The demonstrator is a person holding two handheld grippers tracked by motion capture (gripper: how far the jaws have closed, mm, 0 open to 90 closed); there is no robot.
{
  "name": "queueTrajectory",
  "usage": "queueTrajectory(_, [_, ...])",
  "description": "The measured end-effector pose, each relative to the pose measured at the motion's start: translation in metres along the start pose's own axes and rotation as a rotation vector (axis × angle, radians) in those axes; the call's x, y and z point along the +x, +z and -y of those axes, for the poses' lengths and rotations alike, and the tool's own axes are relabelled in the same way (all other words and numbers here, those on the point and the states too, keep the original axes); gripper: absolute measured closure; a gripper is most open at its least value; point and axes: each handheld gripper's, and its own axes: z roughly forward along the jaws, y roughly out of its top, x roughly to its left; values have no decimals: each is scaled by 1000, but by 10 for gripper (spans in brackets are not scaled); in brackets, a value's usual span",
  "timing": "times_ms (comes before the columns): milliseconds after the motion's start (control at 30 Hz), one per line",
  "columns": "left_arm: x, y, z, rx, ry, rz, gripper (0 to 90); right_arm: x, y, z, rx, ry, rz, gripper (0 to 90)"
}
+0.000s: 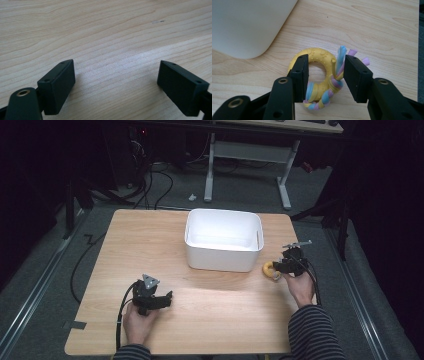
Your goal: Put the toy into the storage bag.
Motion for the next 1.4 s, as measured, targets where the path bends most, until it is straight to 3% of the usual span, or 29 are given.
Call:
queueTrajectory(200, [0, 0, 0, 0, 0, 0, 150, -4, 11, 1, 33, 7, 34, 524])
queueTrajectory(500, [0, 0, 0, 0, 0, -1, 150, -10, 25, 3, 67, 53, -7, 557])
queueTrajectory(833, [0, 0, 0, 0, 0, -1, 150, -10, 34, 4, 105, 58, -16, 606])
queueTrajectory(1033, [0, 0, 0, 0, 0, 0, 150, -12, 35, 5, 112, 75, -17, 667])
queueTrajectory(1400, [0, 0, 0, 0, -1, 0, 151, -16, 34, 4, 122, 110, -41, 680])
